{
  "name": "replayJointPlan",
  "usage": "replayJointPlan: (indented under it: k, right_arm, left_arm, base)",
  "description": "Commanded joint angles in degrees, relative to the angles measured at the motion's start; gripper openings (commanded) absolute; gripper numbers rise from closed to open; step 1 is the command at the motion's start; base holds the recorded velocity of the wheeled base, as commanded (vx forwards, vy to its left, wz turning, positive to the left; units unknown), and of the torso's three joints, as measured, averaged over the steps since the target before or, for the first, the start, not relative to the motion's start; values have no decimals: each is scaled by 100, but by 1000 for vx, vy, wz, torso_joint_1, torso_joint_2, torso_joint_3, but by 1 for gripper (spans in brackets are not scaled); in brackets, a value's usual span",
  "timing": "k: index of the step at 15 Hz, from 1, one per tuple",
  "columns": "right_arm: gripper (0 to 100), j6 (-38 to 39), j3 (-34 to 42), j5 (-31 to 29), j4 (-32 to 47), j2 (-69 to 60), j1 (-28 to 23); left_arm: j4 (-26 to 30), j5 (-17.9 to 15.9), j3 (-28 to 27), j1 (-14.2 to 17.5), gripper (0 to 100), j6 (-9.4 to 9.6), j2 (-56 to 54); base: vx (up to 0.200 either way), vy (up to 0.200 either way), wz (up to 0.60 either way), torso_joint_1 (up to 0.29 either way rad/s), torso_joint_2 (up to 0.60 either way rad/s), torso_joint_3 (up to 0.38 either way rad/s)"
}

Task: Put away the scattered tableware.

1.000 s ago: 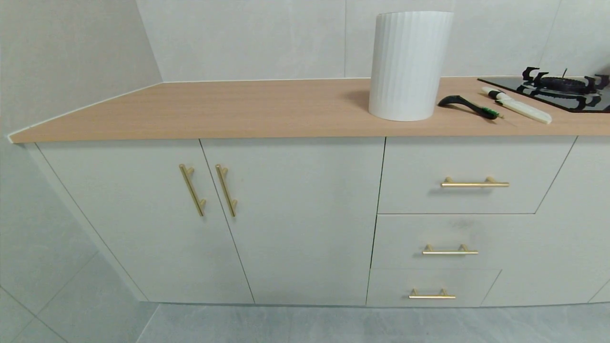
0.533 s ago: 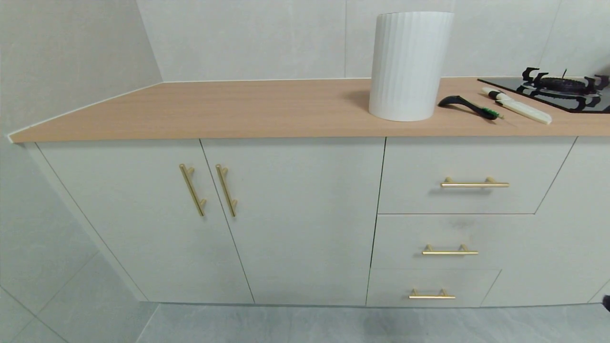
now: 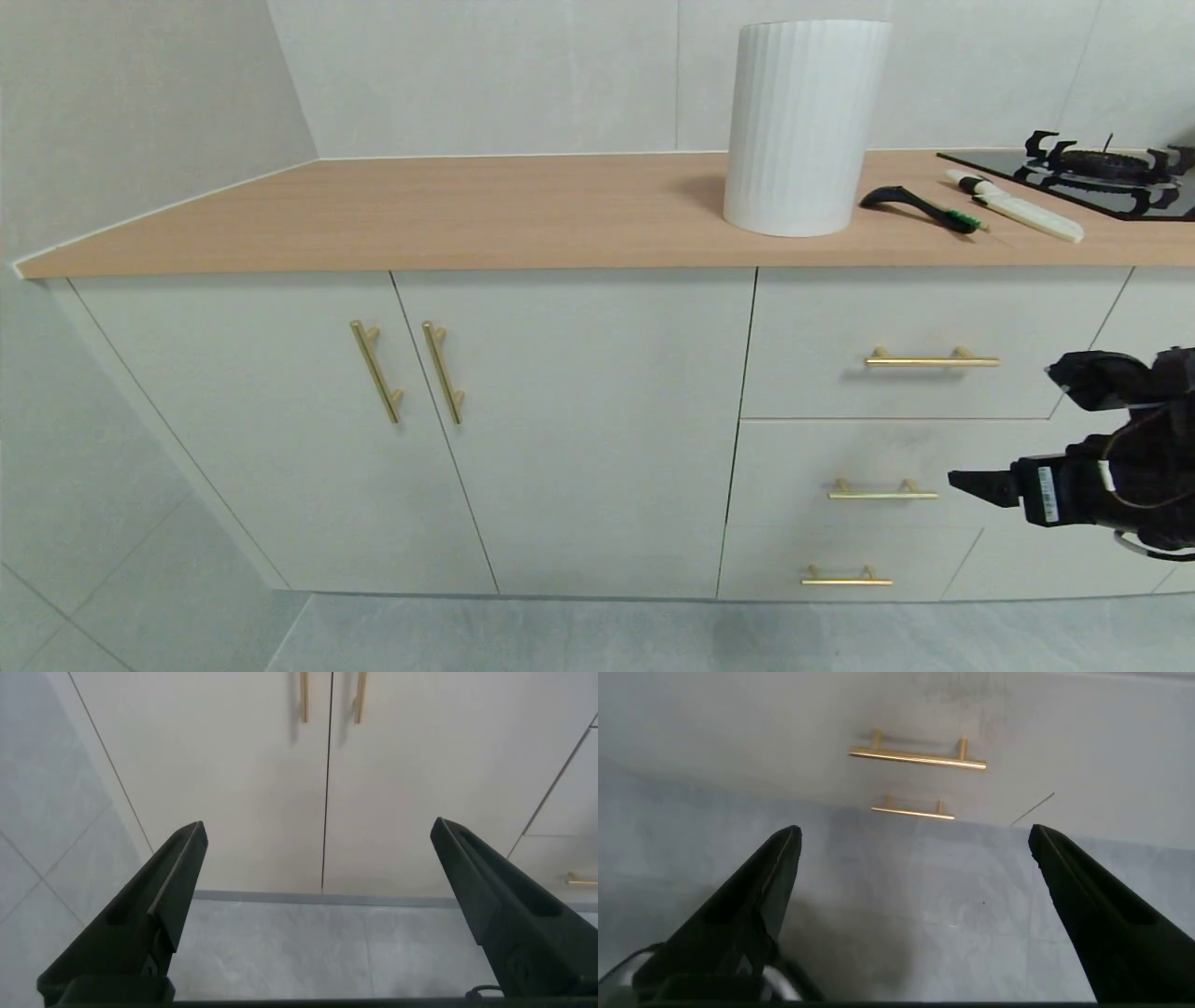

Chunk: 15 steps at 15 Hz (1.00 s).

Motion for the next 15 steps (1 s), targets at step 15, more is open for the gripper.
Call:
replayJointPlan:
  k: [15]
  right_arm:
    - [100, 31, -114, -867, -4535, 4533, -78]
  left_arm:
    - [-1, 2, 0, 1, 100, 0, 7]
  base:
    - [0, 0, 0, 0, 0, 0]
